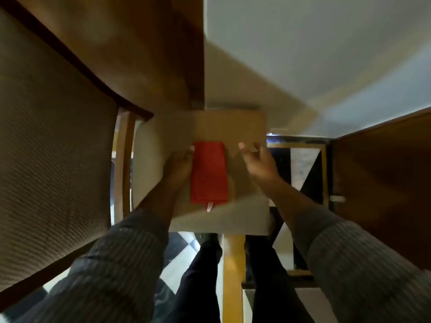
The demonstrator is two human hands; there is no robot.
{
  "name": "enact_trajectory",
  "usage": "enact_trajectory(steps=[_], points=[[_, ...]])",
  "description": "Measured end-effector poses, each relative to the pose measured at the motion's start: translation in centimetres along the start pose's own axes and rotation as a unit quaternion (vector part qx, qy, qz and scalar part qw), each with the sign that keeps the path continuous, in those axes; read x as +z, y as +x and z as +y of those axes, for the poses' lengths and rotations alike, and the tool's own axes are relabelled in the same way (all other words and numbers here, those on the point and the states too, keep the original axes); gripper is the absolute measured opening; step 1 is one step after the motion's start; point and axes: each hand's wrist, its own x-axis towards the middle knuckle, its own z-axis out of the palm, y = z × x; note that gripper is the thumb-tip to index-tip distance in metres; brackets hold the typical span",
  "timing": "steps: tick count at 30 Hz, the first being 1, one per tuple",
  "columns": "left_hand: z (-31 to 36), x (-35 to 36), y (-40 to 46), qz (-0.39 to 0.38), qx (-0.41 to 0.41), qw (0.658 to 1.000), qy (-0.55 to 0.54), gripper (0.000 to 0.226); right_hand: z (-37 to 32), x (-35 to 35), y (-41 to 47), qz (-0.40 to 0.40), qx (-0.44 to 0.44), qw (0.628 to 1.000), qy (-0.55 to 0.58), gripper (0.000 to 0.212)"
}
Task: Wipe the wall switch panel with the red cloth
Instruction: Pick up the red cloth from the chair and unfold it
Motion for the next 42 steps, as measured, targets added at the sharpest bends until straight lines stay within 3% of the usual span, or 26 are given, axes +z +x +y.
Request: enact_trajectory(steps=[4, 7, 10, 14, 19, 25, 31, 42], points=[[-2.5, 2.3, 2.6, -0.052, -0.017, 0.998, 0.0, 0.051, 2.6, 3.0, 2.7, -0.05, -0.003, 0.995, -0.081, 0.024], [-3.8, 4.2, 3.8, -0.022, -0.019, 1.0, 0.009, 0.05, 4.5, 5.2, 4.0, -0.063, -0.011, 0.988, -0.137, 0.034], [-4.2, 5.1, 4.8, 0.034, -0.022, 0.999, 0.014, 0.055, 5.4, 6.9, 5.1, -0.051, -0.021, 0.984, -0.167, 0.03], [-4.3, 5.8, 5.6, 0.007, -0.003, 0.998, 0.068, 0.044, 6.0, 7.9, 5.9, -0.031, 0.0, 0.99, -0.14, 0.027], [-3.3, 5.6, 3.3, -0.014, 0.009, 0.999, -0.036, 0.034, 4.7, 6.3, 4.1, -0.041, -0.032, 0.996, -0.077, 0.021], [3.4, 4.1, -1.0, -0.034, 0.098, 0.988, -0.114, 0.037, -1.3, 2.3, 1.1, 0.037, -0.066, 0.997, -0.034, 0.024], [11.1, 1.2, -6.0, -0.034, 0.208, 0.97, -0.12, 0.014, -8.7, -3.7, -2.8, 0.083, -0.117, 0.99, 0.012, 0.026], [23.3, -1.1, -19.0, -0.065, 0.325, 0.922, -0.198, 0.019, -16.3, -15.5, -13.1, 0.165, -0.225, 0.953, 0.116, 0.023]])
